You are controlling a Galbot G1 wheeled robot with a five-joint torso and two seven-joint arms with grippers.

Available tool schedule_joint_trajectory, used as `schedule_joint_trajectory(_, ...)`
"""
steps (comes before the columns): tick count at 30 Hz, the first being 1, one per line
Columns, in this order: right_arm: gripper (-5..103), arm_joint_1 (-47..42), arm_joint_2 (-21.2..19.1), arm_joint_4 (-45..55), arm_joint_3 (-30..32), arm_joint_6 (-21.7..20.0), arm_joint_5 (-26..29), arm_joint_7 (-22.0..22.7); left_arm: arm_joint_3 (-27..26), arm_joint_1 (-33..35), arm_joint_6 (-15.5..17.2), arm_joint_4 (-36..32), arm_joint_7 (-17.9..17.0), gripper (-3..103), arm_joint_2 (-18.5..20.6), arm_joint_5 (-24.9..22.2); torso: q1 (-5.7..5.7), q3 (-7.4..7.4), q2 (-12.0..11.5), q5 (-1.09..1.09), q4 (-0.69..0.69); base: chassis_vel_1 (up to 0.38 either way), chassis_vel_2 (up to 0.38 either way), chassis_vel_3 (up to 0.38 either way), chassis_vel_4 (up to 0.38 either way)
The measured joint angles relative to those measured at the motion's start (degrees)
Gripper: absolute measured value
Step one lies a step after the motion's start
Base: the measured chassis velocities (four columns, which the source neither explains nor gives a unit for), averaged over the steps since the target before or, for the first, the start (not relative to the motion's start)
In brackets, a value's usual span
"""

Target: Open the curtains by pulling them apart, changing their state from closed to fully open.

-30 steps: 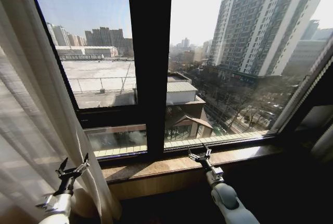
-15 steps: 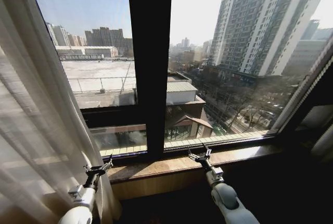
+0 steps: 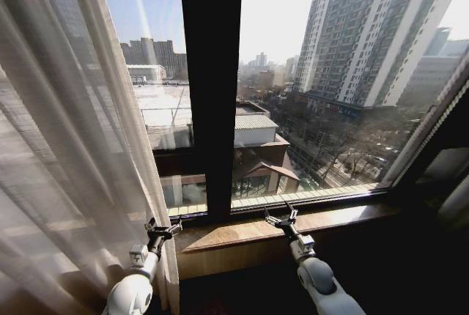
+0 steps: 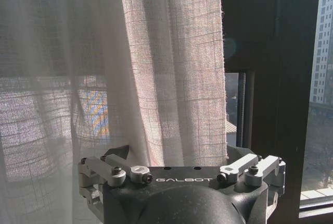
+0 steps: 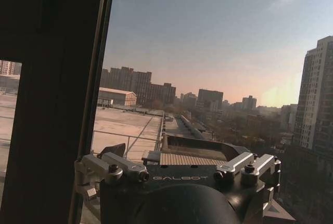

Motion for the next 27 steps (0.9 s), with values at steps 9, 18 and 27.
schedule_joint_trajectory(9, 100, 0.0, 0.0, 0.0, 0.0, 0.0, 0.0, 0.0, -6.2, 4.0, -15.4, 6.1, 0.1, 100, 1.0, 0.0, 0.00, 0.00, 0.0, -0.01, 0.02, 0.000, 0.000, 0.000, 0.000)
schedule_joint_trajectory(18, 100, 0.0, 0.0, 0.0, 0.0, 0.0, 0.0, 0.0, -5.1, -1.5, -15.4, 11.2, 0.5, 100, 2.9, -3.3, 0.00, 0.00, 0.0, -0.01, 0.01, 0.000, 0.000, 0.000, 0.000)
schedule_joint_trajectory(27, 100, 0.0, 0.0, 0.0, 0.0, 0.0, 0.0, 0.0, -4.8, -5.2, -11.6, 13.4, 0.1, 100, 4.3, -5.3, 0.00, 0.00, 0.0, 0.00, 0.00, 0.000, 0.000, 0.000, 0.000)
